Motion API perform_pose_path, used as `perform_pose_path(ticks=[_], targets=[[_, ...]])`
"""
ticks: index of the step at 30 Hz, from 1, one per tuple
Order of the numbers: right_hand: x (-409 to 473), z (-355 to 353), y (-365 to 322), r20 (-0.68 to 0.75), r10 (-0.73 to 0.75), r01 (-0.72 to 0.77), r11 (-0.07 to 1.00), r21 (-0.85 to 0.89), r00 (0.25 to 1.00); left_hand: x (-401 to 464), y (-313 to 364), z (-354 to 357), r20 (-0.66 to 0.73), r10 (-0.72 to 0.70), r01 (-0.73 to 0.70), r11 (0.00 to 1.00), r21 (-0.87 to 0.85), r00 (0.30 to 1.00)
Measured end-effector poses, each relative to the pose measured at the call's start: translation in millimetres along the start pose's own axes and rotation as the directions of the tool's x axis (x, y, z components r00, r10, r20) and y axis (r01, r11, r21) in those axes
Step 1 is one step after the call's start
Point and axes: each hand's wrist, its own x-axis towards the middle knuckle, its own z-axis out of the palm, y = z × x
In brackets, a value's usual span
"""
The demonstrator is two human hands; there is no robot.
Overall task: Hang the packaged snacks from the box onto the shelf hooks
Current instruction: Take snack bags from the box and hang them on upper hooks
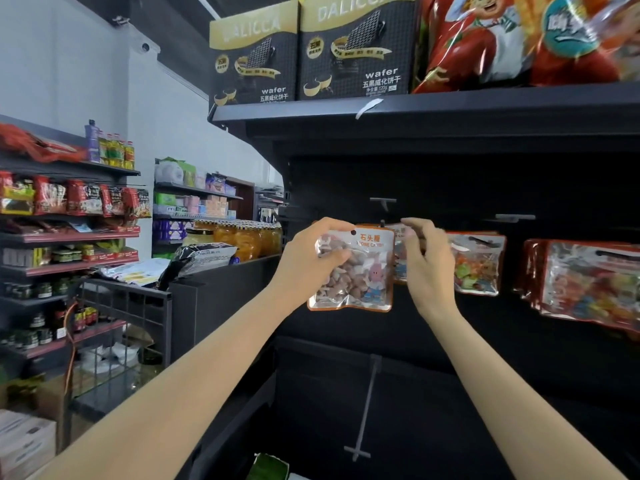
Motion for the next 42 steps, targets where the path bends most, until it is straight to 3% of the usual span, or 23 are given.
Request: perform_pose_path(ticks=[2,4,8,15,21,25,31,34,39,42], targets=[[-5.0,-8.4,-11.7,0.181,-0.006,-0.031,0.979,0.201,0.984,7.0,2.7,7.9,0.004,0.008,-0.008,0.997,-0.081,1.0],[-4.0,-11.8,-13.6,0.249,-0.059,0.018,0.986,0.164,0.967,14.4,5.2,18.0,-0.009,0.02,-0.021,0.991,-0.13,1.0],[6.7,-12.6,-8.2,0.149,-0.084,0.095,0.993,-0.069,0.985,25.7,4.9,34.1,-0.039,0.008,-0.014,0.989,-0.148,0.999],[5.5,-10.2,-8.7,0.077,-0.092,0.103,0.983,-0.153,0.993,28.1,-1.1,40.1,-0.044,-0.014,0.006,0.988,-0.157,0.999],[-1.3,-4.8,0.8,0.054,-0.038,0.047,0.984,-0.174,0.998,30.0,-11.3,44.8,-0.003,-0.031,0.031,0.998,-0.056,1.0],[7.3,1.2,12.5,0.118,0.013,0.016,0.97,-0.243,0.993,40.9,-19.9,51.2,0.024,-0.079,0.075,0.99,0.118,0.997],[18.7,11.8,36.3,0.236,0.152,-0.059,0.931,-0.36,0.96,65.9,-38.3,72.9,0.18,-0.219,0.168,0.95,0.263,0.959],[23.9,19.4,44.1,0.259,0.197,-0.047,0.87,-0.49,0.946,75.1,-42.7,83.8,0.2,-0.277,0.196,0.916,0.349,0.94],[20.9,24.0,44.9,0.239,0.155,0.037,0.765,-0.643,0.959,78.0,-48.5,88.8,0.166,-0.246,0.16,0.899,0.408,0.955],[14.6,24.0,37.9,0.201,0.051,0.098,0.74,-0.666,0.978,73.1,-46.5,83.0,0.096,-0.168,0.109,0.891,0.44,0.981]])
